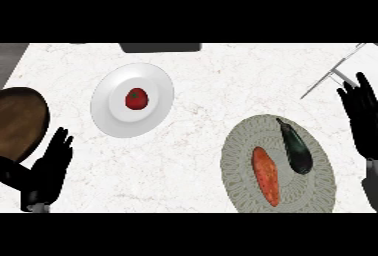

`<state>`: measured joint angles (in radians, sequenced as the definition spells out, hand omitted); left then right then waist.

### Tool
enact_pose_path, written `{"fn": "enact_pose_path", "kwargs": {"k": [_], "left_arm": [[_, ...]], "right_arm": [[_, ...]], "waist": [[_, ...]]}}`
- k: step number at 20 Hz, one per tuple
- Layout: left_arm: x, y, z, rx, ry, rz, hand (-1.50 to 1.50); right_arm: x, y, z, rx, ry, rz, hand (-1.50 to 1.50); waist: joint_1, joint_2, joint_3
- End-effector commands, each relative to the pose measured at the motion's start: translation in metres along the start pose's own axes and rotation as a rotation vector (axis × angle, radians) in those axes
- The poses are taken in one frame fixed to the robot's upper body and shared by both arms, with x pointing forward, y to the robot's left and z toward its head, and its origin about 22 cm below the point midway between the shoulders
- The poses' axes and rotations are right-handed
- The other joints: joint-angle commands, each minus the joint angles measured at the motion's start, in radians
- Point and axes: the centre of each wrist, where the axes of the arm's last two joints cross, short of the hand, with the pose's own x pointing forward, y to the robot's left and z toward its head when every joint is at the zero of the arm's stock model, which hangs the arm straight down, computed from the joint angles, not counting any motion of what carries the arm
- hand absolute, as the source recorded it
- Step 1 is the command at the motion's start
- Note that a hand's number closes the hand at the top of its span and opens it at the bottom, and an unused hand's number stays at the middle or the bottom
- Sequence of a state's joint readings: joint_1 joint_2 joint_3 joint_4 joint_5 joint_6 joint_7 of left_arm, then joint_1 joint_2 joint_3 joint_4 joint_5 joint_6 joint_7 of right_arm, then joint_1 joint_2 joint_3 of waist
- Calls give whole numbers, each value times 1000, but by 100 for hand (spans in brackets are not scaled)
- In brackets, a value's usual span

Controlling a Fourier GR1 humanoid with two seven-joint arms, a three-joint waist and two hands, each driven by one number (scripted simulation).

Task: Pick the sweet potato from the placemat and place it in the tiered shelf

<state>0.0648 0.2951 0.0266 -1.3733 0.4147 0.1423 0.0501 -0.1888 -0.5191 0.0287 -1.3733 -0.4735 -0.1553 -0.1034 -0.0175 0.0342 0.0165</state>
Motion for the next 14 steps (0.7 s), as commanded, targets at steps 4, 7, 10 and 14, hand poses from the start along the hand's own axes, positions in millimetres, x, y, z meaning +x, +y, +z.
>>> {"fn": "enact_pose_path", "kwargs": {"k": [4, 7, 10, 14], "left_arm": [[16, 1, -12, -17, 62, -152, 0], [8, -3, -3, -57, 84, -164, 0], [16, -7, -2, -114, 147, -189, 0], [18, -31, -17, -120, 150, -181, 0]], "right_arm": [[27, -63, 17, 36, -124, 169, 150], [32, -123, 33, -34, 108, 708, 150], [-9, -113, 56, -83, 245, 399, 150], [-17, -110, 73, 59, 132, 339, -150]], "waist": [[-10, -36, -16], [-27, -6, -32], [3, -35, -16], [8, -35, -17]]}}
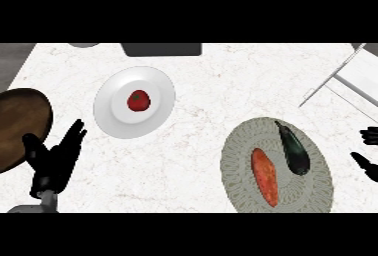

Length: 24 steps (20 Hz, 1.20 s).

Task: Pick the sweet potato from the placemat and place it in the tiered shelf

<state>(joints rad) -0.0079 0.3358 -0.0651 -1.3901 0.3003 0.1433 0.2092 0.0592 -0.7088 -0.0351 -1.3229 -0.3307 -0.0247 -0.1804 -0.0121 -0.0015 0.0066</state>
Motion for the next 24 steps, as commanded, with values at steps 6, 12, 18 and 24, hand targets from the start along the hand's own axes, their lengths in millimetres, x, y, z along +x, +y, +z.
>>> {"fn": "enact_pose_path", "kwargs": {"k": [6, 12, 18, 24], "left_arm": [[-13, 2, -7, -33, 75, 3, 0], [-11, -7, 3, -42, 70, -15, 0], [1, -5, -14, -50, 66, 2, 0], [-5, -16, -5, -68, 56, -7, 0]], "right_arm": [[40, -21, 20, 337, -61, 50, -150], [102, -15, 29, 451, -12, 154, -150], [149, 38, 34, 387, 87, 261, -150], [186, 69, 37, 307, 170, 377, -150]], "waist": [[-6, -1, -9], [0, -3, -9], [17, 4, -10], [32, 4, -9]]}}
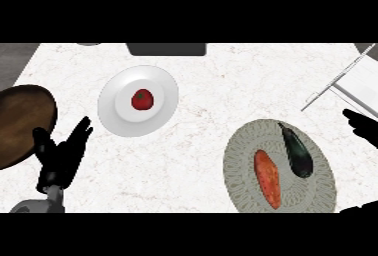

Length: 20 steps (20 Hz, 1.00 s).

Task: Pick the sweet potato from the placemat and place it in the tiered shelf

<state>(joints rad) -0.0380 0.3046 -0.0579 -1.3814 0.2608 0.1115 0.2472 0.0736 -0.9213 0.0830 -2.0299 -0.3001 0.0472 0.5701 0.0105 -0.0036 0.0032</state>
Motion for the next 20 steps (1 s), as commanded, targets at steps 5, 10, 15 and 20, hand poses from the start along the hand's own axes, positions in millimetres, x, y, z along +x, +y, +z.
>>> {"fn": "enact_pose_path", "kwargs": {"k": [5, 10, 15, 20], "left_arm": [[-7, -4, -11, -14, 46, 9, 0], [0, 8, -1, -29, 43, 5, 0], [-5, 5, -4, -21, 50, 0, 0], [-18, -20, -7, -19, 47, 10, 0]], "right_arm": [[37, 54, -11, -20, 149, 106, -150], [36, 58, -46, 46, 214, 187, -150], [43, 84, -27, 66, 245, 229, -150], [30, 87, -35, 0, 276, 260, -150]], "waist": [[-1, 6, -5], [3, 5, -4], [-10, 3, -4], [-15, 4, -3]]}}
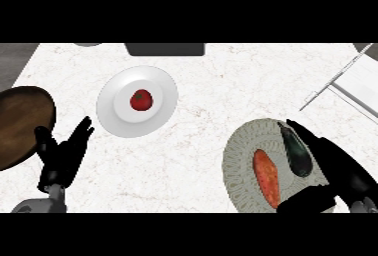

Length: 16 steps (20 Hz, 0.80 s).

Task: Pick the sweet potato from the placemat and place it in the tiered shelf

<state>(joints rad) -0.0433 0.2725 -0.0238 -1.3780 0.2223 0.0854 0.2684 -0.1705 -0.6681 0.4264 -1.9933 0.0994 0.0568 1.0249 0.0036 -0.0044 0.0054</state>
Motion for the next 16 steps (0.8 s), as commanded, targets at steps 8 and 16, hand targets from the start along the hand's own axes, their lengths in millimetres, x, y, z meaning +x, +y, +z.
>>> {"fn": "enact_pose_path", "kwargs": {"k": [8, 16], "left_arm": [[-11, 4, -4, -10, 60, 10, 0], [-11, -7, 2, -26, 34, 23, 0]], "right_arm": [[15, 27, -13, -16, 78, 48, -150], [10, 62, -35, -66, 132, 92, -150]], "waist": [[-2, 5, -6], [0, 4, -6]]}}
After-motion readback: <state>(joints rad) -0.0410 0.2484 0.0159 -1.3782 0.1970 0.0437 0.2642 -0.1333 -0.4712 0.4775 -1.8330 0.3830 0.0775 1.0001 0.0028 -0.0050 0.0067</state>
